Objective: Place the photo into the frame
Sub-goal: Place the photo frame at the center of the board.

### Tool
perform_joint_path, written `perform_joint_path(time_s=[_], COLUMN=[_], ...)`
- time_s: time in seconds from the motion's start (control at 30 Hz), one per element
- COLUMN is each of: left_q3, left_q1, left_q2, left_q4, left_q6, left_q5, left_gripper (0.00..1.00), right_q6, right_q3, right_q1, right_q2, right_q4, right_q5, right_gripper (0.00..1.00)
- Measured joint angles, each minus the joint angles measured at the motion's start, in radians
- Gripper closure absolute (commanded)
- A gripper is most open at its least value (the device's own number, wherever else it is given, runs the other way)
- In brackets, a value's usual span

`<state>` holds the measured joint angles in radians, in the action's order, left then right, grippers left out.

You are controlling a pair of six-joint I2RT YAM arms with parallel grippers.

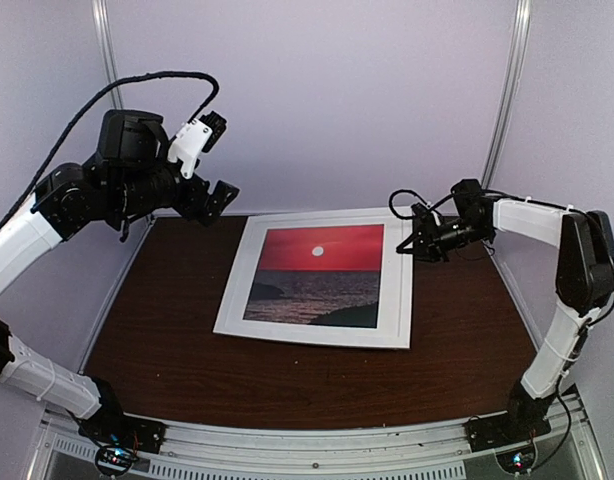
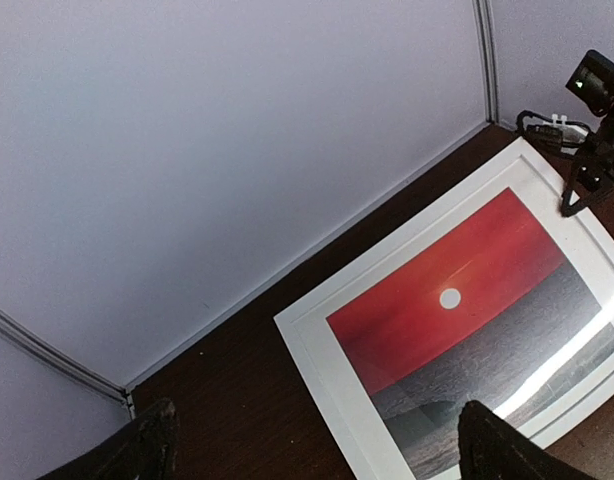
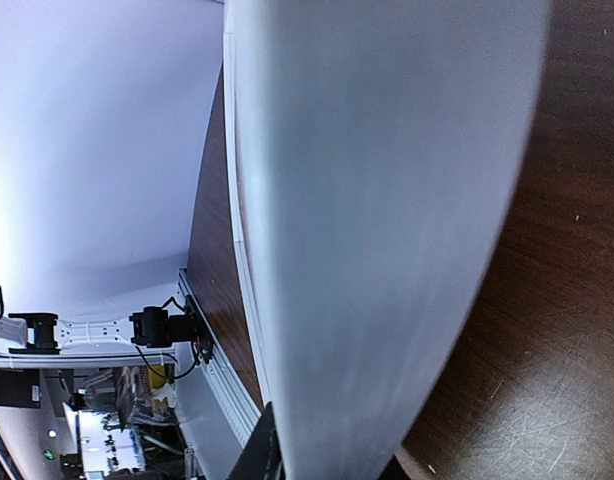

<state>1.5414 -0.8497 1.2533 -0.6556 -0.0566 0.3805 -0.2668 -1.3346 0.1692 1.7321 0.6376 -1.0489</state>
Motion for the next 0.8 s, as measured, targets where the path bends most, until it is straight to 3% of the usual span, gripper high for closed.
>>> perform_joint_path(time_s=[0.37,0.8], left_q3=[-0.070,-0.124], left_q1=[0.000,0.000], left_q2=[0.027,0.026], left_q4=[-0.001,0.003], left_q6=[0.045,0.084], left_q5=[-0.060,-0.074], left_gripper=[0.02,0.02], right_q6=[-0.050,-0.103], right_q3=[-0.073,-0.097], right_q1=[-0.019,-0.031], right_q2=[0.314,0.454], right_q4=[-0.047,-0.160], right_q5=[-0.158,-0.226], right_gripper=[1.00,0.76])
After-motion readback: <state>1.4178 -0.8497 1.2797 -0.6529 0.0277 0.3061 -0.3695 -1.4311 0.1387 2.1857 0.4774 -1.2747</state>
